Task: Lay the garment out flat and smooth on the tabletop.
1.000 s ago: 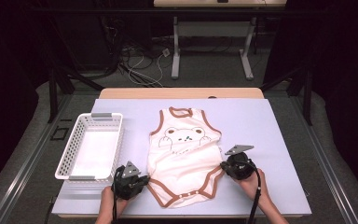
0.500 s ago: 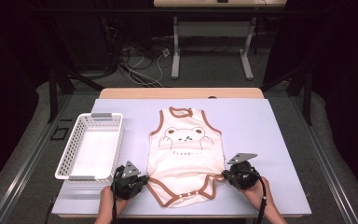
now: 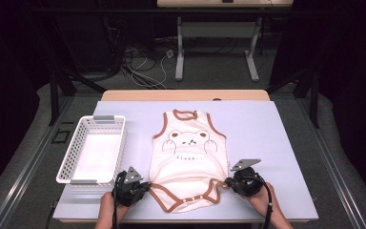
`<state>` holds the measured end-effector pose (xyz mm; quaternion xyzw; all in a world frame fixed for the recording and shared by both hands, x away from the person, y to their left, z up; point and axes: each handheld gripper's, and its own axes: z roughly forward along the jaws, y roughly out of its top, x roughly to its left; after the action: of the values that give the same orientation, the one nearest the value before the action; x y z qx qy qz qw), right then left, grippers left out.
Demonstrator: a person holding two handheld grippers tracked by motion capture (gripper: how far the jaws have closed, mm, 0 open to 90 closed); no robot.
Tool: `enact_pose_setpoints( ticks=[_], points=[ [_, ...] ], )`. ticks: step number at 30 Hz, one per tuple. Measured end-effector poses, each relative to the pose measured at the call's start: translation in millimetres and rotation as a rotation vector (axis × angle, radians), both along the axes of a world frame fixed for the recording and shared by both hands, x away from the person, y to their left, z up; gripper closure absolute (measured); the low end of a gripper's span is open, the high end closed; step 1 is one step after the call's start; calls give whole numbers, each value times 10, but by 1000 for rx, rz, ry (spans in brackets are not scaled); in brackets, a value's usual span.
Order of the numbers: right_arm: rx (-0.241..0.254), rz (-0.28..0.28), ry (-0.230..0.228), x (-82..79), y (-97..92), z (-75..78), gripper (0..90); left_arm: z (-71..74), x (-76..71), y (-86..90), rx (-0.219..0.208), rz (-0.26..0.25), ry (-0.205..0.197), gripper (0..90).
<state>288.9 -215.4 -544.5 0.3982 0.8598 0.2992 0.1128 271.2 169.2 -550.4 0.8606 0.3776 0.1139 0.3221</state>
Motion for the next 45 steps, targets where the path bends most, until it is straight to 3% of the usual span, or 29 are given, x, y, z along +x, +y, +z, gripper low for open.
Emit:
enact_pose_setpoints(
  ticks=[4, 8, 9, 11, 14, 17, 21, 24, 29, 32, 35, 37, 39, 43, 45],
  points=[
    [-6, 24, 1, -12, 35, 0, 855, -1, 2, 1, -2, -1, 1, 864],
    [41, 10, 4, 67, -37, 29, 680, -4, 10, -10, -3, -3, 6, 851],
    [73, -15, -14, 98, -52, 33, 644, -3, 13, -15, -2, -4, 4, 839],
    [88, -24, -16, 170, -88, 71, 597, -3, 17, -26, -5, -2, 7, 826],
    [103, -67, -55, 330, -122, 118, 586, -11, 32, -27, -6, -2, 7, 805],
    [94, -149, -91, 561, -144, 131, 602, -11, 35, -24, -7, -5, 11, 805],
    [81, -220, -128, 909, -134, 96, 633, -11, 38, -19, -7, -11, 13, 810],
    [89, -245, -133, 1102, -80, 49, 643, -17, 36, -16, -12, -11, 7, 813],
    [41, -265, -158, 1343, 17, 9, 652, -16, 34, -21, -14, -19, 10, 836],
    [44, -279, -166, 1483, 41, 5, 654, -14, 33, -23, -17, -23, 17, 839],
    [43, -286, -151, 1614, 84, -22, 657, -14, 29, -23, -26, -24, 28, 839],
    [11, -295, -160, 1677, 104, -53, 674, -2, 33, -11, -17, -37, 38, 841],
    [21, -283, -117, 1727, 117, -94, 716, -5, 31, -9, -22, -35, 37, 843],
    [29, -279, -103, 1705, 137, -91, 857, -8, 28, -10, -23, -34, 32, 849],
    [27, -285, -107, 1689, 130, -91, 876, -6, 25, -11, -23, -38, 35, 851]
  ],
)
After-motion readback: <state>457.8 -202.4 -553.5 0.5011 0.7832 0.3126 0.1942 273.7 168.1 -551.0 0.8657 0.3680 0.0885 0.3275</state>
